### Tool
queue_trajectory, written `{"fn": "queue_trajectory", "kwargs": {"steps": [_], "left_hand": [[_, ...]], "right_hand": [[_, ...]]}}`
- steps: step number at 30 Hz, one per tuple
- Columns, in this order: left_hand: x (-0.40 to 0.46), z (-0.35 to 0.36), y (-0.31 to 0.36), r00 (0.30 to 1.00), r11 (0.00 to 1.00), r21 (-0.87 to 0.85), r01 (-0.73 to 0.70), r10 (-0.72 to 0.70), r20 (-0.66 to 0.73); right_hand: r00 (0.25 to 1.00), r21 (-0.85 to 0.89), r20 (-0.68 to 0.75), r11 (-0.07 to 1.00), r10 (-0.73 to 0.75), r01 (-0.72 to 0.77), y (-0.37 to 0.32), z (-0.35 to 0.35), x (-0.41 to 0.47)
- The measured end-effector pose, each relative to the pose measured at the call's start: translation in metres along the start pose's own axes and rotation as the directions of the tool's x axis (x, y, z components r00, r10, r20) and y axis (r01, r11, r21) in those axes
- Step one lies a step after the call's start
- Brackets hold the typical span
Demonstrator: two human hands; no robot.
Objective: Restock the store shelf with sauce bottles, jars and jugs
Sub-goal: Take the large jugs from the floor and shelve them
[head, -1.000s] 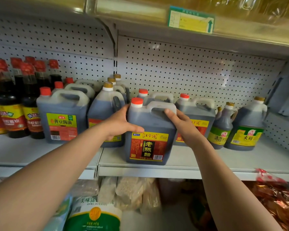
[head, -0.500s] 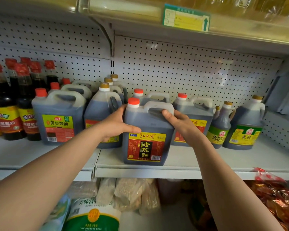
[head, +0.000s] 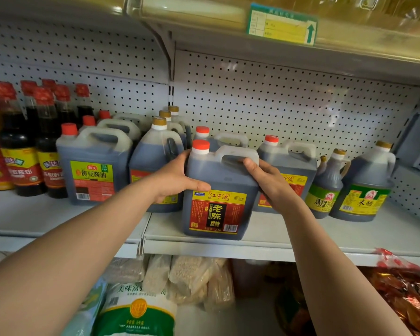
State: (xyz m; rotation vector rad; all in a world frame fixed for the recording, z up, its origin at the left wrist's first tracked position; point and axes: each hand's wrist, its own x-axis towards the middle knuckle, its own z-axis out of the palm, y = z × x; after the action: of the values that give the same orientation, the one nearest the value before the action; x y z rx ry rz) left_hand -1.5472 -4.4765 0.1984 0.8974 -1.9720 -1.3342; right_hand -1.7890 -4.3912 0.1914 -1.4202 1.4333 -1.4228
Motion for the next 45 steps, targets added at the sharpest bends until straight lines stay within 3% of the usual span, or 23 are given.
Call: {"fn": "queue_trajectory", "kwargs": {"steps": [7, 11, 17, 20, 33, 45], "left_hand": [[-0.003, 0.003, 0.004, 1.0, 1.0, 0.013, 0.004, -0.004, -0.009], [-0.005, 0.002, 0.009, 1.0, 0.997, 0.082, 0.007, -0.004, -0.028], [-0.008, 0.003, 0.01, 0.986, 0.942, 0.336, 0.012, 0.044, -0.159], [-0.008, 0.004, 0.009, 0.982, 0.932, 0.362, 0.003, 0.065, -0.176], [-0.006, 0.005, 0.007, 0.983, 0.927, 0.375, -0.008, 0.076, -0.166], [-0.007, 0.006, 0.01, 0.985, 0.92, 0.391, 0.0, 0.068, -0.159]], "right_hand": [[1.0, -0.026, 0.004, 0.999, 0.03, -0.03, 0.001, -0.002, 0.002], [1.0, -0.201, -0.019, 0.98, -0.012, 0.008, -0.011, -0.001, -0.004], [0.982, -0.211, 0.181, 0.974, -0.044, 0.083, 0.004, -0.006, -0.017], [0.984, -0.261, 0.169, 0.96, -0.063, 0.106, 0.007, -0.008, -0.011], [0.984, -0.037, 0.18, 0.999, -0.014, 0.021, 0.021, -0.015, 0.003], [0.983, -0.034, 0.185, 0.999, 0.011, -0.005, 0.015, -0.011, -0.001]]}}
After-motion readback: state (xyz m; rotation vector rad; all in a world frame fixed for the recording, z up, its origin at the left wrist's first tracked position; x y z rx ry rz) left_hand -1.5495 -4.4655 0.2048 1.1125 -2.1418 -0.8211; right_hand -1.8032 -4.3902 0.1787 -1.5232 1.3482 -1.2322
